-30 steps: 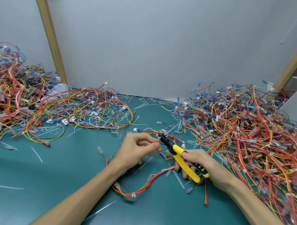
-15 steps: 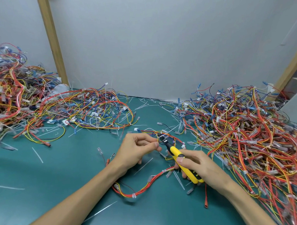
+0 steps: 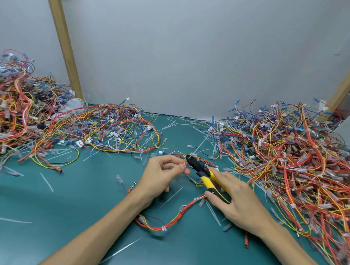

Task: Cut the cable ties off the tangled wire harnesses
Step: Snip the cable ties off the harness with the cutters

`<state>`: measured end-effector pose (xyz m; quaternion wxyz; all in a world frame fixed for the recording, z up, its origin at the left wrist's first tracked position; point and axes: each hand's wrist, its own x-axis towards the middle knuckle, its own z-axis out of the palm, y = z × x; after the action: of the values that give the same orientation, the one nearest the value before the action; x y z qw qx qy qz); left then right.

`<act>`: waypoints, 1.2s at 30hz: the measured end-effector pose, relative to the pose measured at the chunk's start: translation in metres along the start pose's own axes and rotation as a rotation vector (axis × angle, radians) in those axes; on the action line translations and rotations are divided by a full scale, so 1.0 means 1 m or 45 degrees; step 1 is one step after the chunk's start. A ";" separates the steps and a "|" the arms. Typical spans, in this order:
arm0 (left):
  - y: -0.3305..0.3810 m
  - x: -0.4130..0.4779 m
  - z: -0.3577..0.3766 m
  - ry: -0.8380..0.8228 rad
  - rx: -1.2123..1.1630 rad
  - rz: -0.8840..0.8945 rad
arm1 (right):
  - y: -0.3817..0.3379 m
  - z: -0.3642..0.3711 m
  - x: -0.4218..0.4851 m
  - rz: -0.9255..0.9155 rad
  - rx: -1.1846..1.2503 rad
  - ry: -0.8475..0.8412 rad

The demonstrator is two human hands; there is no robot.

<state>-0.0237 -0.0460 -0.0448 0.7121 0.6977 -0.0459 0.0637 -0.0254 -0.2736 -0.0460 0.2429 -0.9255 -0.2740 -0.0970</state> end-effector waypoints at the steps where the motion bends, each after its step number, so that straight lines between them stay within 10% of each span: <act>1: 0.000 -0.001 0.000 0.006 0.010 0.008 | 0.002 0.000 0.000 -0.001 -0.005 -0.020; 26: -0.004 0.001 -0.003 -0.073 0.082 0.029 | -0.006 0.004 0.001 0.130 0.190 0.197; 36: -0.005 0.003 -0.005 -0.103 0.043 0.006 | -0.009 0.005 0.001 -0.020 -0.185 0.201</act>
<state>-0.0202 -0.0406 -0.0495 0.6977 0.7114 -0.0753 0.0377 -0.0291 -0.2635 -0.0465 0.1954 -0.9280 -0.2535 -0.1909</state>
